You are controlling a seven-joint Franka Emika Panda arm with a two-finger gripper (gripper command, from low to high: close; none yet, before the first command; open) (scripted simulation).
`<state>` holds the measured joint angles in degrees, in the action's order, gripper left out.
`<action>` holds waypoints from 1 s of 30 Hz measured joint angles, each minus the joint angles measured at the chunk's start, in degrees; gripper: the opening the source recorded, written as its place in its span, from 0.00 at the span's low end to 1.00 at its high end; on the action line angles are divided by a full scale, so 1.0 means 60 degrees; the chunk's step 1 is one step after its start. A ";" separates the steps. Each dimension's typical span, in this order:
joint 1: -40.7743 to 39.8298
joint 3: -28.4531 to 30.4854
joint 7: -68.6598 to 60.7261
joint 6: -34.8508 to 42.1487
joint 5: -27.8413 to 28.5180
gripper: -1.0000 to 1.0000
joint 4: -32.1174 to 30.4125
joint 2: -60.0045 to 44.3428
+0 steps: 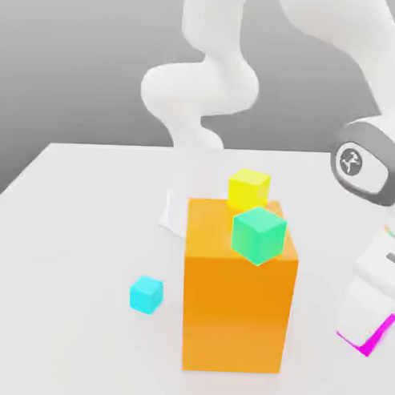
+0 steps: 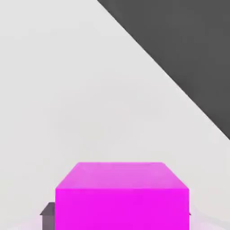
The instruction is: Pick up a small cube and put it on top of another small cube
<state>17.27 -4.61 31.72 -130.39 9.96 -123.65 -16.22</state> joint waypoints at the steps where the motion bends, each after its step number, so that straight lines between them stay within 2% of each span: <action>1: -0.0200 0.0201 -0.0231 0.0192 0.0063 0.00 0.0095 0.0093; 5: -0.1054 0.0978 -0.1146 0.0946 0.0334 0.00 0.0418 0.0503; 7: -0.1476 0.1382 -0.1599 0.1048 0.0477 0.00 0.0186 0.0870; 10: -0.2265 0.2017 -0.2322 0.0868 0.0714 0.00 -0.0625 0.1584; 13: -0.3759 0.2659 -0.3311 0.0467 0.1026 0.00 -0.1774 0.2425; 16: -0.4905 0.2902 -0.4180 -0.0061 0.1180 0.00 -0.2884 0.3066; 23: -0.4635 0.2927 -0.5022 -0.1912 0.0964 0.00 -0.5439 0.4262; 30: -0.3954 0.3153 -0.5866 -0.3723 0.0241 0.00 -0.7952 0.5708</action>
<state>-6.45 14.31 -3.48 -152.73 11.41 -171.36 18.03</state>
